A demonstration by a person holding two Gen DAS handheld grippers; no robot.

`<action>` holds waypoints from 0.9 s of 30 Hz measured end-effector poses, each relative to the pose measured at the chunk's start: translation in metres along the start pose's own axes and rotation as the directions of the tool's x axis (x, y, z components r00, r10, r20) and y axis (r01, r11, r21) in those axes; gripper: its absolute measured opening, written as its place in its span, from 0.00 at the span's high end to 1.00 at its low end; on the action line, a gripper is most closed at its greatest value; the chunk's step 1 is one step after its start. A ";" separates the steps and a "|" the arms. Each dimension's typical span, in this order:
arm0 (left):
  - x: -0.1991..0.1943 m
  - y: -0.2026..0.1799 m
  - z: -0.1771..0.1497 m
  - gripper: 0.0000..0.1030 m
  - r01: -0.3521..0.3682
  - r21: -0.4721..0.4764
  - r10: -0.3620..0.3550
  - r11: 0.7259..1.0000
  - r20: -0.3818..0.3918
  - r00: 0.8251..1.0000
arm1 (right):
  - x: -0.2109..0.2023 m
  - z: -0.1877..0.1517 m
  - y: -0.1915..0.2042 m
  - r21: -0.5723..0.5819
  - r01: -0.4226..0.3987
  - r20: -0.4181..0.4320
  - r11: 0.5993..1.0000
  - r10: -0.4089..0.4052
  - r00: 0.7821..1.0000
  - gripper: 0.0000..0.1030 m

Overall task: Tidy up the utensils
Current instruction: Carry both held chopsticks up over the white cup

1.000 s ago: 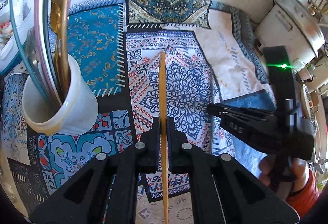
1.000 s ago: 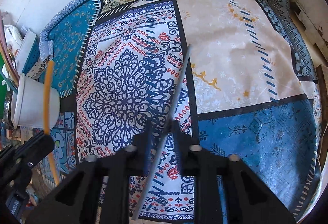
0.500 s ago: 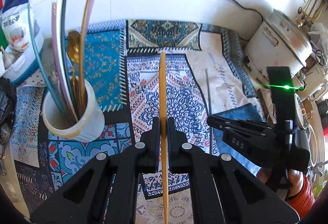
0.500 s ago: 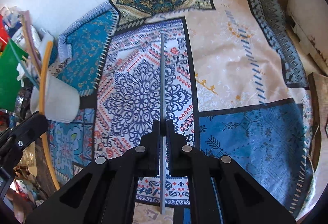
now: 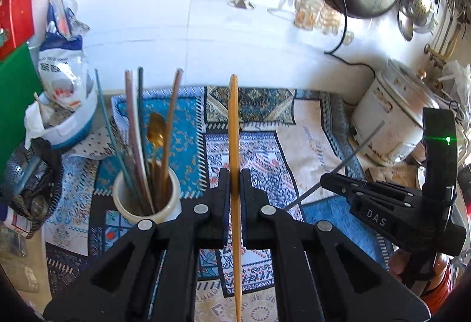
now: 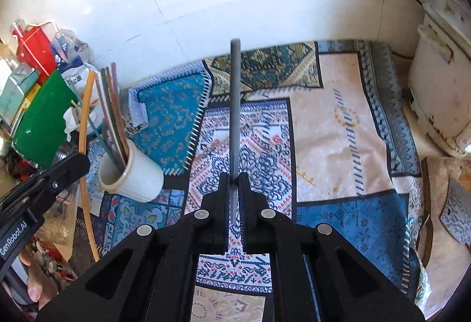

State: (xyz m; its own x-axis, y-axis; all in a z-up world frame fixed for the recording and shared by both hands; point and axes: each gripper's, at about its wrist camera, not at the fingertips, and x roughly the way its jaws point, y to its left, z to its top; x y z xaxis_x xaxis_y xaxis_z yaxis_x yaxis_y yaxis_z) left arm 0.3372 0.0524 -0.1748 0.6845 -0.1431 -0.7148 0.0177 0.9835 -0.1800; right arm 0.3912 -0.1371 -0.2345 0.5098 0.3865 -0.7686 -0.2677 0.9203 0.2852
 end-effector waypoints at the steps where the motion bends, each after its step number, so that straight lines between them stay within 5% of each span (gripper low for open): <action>1: -0.003 0.004 0.003 0.96 -0.005 -0.005 0.005 1.000 0.015 1.000 | -0.001 0.001 0.003 -0.005 -0.004 0.004 1.000 0.004 1.000 0.95; 17: -0.036 0.077 0.057 0.96 -0.117 -0.155 0.150 0.981 0.221 0.964 | -0.033 0.048 0.080 -0.187 -0.120 0.102 0.975 0.140 0.985 0.95; 27: -0.018 0.115 0.075 0.96 -0.157 -0.244 0.220 0.957 0.256 0.941 | -0.024 0.063 0.118 -0.280 -0.202 0.065 0.939 0.228 0.971 0.95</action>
State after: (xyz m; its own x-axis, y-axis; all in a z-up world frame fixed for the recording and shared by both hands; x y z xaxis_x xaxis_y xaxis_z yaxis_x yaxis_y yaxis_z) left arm 0.3816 0.1766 -0.1320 0.8349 0.1095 -0.5394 -0.2685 0.9365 -0.2254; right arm 0.3992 -0.0338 -0.1465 0.4873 0.5895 -0.6443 -0.5831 0.7689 0.2624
